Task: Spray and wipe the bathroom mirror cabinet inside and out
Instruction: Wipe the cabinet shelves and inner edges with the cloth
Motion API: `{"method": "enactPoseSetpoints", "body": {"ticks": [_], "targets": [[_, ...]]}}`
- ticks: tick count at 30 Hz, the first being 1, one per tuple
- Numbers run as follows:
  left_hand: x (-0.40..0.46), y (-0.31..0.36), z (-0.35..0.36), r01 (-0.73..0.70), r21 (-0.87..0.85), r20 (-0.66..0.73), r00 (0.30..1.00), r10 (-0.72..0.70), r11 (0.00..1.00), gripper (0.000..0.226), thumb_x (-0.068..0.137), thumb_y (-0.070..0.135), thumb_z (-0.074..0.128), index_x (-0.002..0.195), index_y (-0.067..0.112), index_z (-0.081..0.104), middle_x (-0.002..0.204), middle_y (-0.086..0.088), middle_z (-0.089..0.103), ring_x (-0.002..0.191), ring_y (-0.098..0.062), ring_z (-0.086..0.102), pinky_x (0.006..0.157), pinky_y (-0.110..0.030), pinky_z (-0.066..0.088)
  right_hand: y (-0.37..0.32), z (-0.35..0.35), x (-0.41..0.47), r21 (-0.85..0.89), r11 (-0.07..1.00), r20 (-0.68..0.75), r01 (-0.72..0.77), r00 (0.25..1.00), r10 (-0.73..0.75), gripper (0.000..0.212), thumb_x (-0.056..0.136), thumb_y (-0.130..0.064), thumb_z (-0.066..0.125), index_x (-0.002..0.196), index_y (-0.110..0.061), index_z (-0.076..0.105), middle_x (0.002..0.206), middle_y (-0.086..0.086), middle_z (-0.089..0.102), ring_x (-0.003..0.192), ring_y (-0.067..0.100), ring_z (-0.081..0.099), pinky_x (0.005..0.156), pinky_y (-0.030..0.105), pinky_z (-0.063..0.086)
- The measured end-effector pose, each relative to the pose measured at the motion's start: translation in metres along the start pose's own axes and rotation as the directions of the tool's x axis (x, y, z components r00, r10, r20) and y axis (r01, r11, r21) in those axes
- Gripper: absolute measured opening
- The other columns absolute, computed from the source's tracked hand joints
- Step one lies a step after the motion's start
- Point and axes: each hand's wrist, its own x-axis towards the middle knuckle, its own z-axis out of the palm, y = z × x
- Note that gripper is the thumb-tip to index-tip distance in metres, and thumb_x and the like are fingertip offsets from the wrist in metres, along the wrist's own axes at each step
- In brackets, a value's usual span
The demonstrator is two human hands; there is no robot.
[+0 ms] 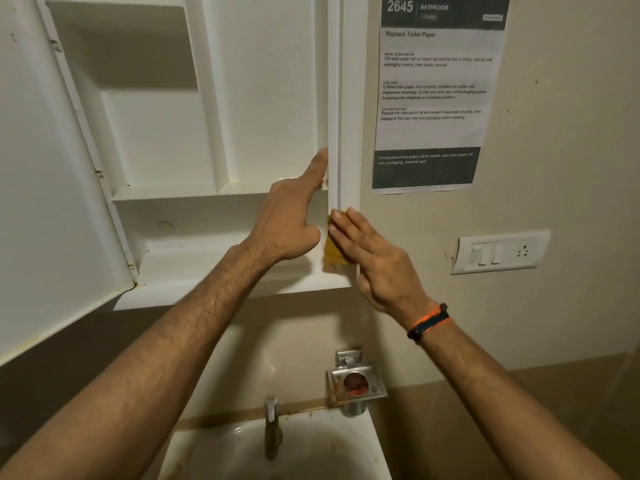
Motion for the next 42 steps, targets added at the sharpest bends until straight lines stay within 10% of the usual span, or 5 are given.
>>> {"method": "enactPoseSetpoints", "body": {"ticks": [16,35,42], "targets": [[0.001,-0.007,0.013,-0.009,0.088,-0.082,0.996,0.017,0.996,0.112,0.057,-0.002,0.056,0.156,0.022,0.010,0.112,-0.005,0.065,0.094,-0.021,0.052,0.090,-0.026,0.031,-0.016,0.056,-0.059,0.147,0.978,-0.044,-0.149,0.987,0.157,0.085,0.061,0.028,0.043,0.141,0.000,0.047,0.152,0.010,0.039,0.146,0.027,0.027,0.122,0.036,0.019],[-0.001,0.003,-0.009,0.072,-0.125,0.093,0.994,-0.061,0.990,0.108,0.065,-0.009,0.051,0.155,0.033,0.009,0.152,0.003,0.041,0.136,-0.014,0.043,0.099,-0.022,0.038,-0.029,0.030,-0.073,0.335,0.913,0.000,-0.235,0.968,0.250,0.077,0.076,0.029,0.041,0.142,-0.008,0.047,0.154,0.003,0.038,0.146,0.017,0.028,0.119,0.037,0.027],[0.020,0.008,-0.034,0.123,-0.199,0.021,0.992,-0.121,0.972,0.101,0.067,-0.007,0.052,0.154,0.031,0.019,0.146,-0.003,0.049,0.133,-0.015,0.046,0.067,0.007,0.033,-0.015,-0.021,-0.002,0.374,0.909,-0.210,-0.183,0.938,0.275,0.075,0.072,0.023,0.037,0.139,-0.009,0.052,0.150,0.003,0.043,0.143,0.013,0.035,0.117,0.034,0.030]]}}
